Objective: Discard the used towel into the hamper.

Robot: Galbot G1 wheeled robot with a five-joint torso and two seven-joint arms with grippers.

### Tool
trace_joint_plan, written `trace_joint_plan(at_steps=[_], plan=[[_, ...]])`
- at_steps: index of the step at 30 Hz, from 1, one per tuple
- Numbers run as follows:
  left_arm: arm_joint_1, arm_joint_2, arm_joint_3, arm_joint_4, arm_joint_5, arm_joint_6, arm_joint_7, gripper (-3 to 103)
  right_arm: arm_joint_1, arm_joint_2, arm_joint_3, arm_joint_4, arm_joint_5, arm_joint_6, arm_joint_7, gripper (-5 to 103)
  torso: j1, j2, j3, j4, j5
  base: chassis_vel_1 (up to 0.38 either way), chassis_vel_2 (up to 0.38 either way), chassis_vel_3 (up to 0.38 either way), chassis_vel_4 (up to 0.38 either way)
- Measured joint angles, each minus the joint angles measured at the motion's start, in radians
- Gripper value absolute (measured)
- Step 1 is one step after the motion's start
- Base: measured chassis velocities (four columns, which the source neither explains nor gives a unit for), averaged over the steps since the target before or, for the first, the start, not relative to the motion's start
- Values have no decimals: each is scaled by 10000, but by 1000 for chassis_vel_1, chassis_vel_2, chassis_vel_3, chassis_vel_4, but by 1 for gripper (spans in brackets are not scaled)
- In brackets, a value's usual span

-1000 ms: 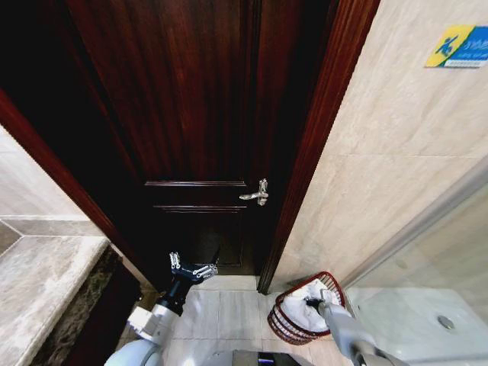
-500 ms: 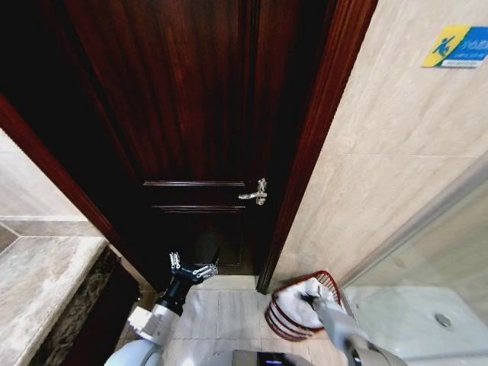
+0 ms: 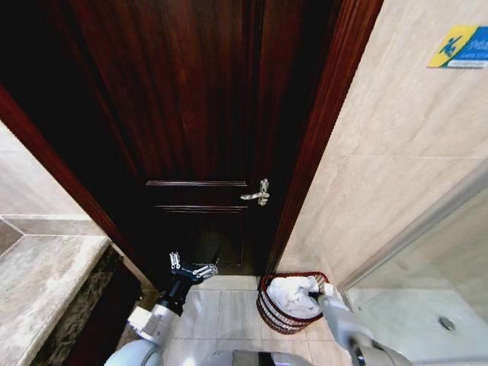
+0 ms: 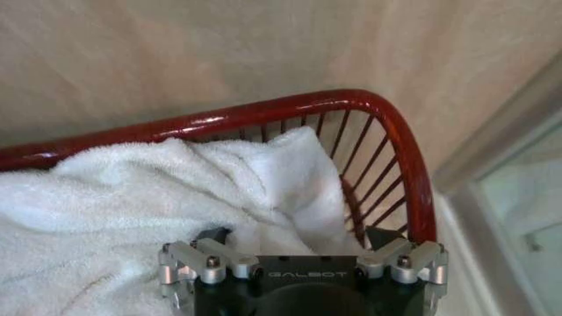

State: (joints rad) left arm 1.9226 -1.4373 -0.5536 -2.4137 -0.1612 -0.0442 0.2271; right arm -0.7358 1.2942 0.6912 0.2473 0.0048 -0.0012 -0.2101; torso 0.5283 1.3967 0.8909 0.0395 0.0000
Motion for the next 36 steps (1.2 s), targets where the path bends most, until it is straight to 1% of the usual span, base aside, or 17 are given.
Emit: trace_joint_plan(at_steps=[2, 4, 7, 10, 13, 16, 18, 20, 21, 22, 24, 27, 28, 29, 32, 33, 36], plan=[[0, 0, 0, 0, 0, 0, 0, 100, 31, -64, 6, -1, -117, 52, 118, 100, 0, 0, -1, 2, -5, 0, 0, 0, 0], [0, 0, 0, 0, 0, 0, 0, 100, 130, -95, 9, -33, -286, 134, 366, 100, 0, 0, 0, 3, 5, 0, 0, 0, 0], [0, 0, 0, 0, 0, 0, 0, 100, 217, -115, 9, -27, -437, 185, 532, 100, 0, 0, 0, 7, 4, 0, 0, 0, 0], [0, 0, 0, 0, 0, 0, 0, 100, 289, -132, 9, 11, -536, 216, 589, 100, 0, 0, 1, 4, -2, 0, 0, 0, 0], [0, 0, 0, 0, 0, 0, 0, 100, 195, -94, 15, 255, -432, 245, 363, 100, 0, 0, 1, 3, -6, 0, 0, 0, 0], [0, 0, 0, 0, 0, 0, 0, 100, -396, 93, -45, 1044, -133, 684, -66, 100, 0, 0, 1, 6, 7, 0, 0, 0, 0], [0, -1, 0, 0, 0, 0, 0, 100, -542, 113, -50, 1242, -113, 691, -146, 100, 0, 0, 1, 5, 2, 0, 0, 0, 0], [0, -1, 0, 0, 0, 0, -1, 100, -1206, 128, -99, 2197, 228, 526, -606, 100, 0, 0, 1, 0, -6, 0, 0, 0, 0], [1, -1, 0, 0, 0, 0, -1, 100, -1513, 124, -134, 2652, 438, 416, -790, 100, 0, 0, 1, -1, -1, 0, 0, 0, 0], [1, -1, 0, 0, 0, 0, -1, 100, -1513, 124, -134, 2652, 438, 416, -790, 100, 0, 0, 1, -1, -1, 0, 0, 0, 0], [0, 0, 0, 0, 0, 0, 0, 100, -2256, 98, -244, 4001, 976, 37, -1031, 100, 0, 0, 1, -2, 1, 0, 0, 0, 0], [0, 0, 1, 0, 0, 0, 0, 100, -3243, 65, -369, 5997, 1809, -572, -1102, 100, 0, 0, 0, 5, -3, 0, 0, 0, 0], [0, 0, 1, 0, 0, 0, 0, 100, -3243, 65, -369, 5997, 1809, -572, -1102, 100, 0, 0, 0, 5, -3, 0, 0, 0, 0], [0, -1, 0, 0, 0, 0, 0, 100, -3642, 63, -376, 6687, 2017, -724, -1109, 100, 0, 0, 0, 6, 1, 0, 0, 0, 0], [0, 0, 0, 0, 0, 0, 0, 100, -4513, 69, -352, 8032, 2329, -836, -1107, 100, 0, 0, 0, 2, 0, 0, 0, 0, 0], [0, 0, 0, 0, 0, 0, 0, 100, -4513, 69, -352, 8032, 2329, -836, -1107, 100, 0, 0, 0, 2, 0, 0, 0, 0, 0], [0, 0, 0, 0, 0, 0, 0, 100, -5490, 136, -165, 9330, 2524, -544, -1005, 100, 0, 0, 0, 2, 2, 0, 0, 0, 0]])
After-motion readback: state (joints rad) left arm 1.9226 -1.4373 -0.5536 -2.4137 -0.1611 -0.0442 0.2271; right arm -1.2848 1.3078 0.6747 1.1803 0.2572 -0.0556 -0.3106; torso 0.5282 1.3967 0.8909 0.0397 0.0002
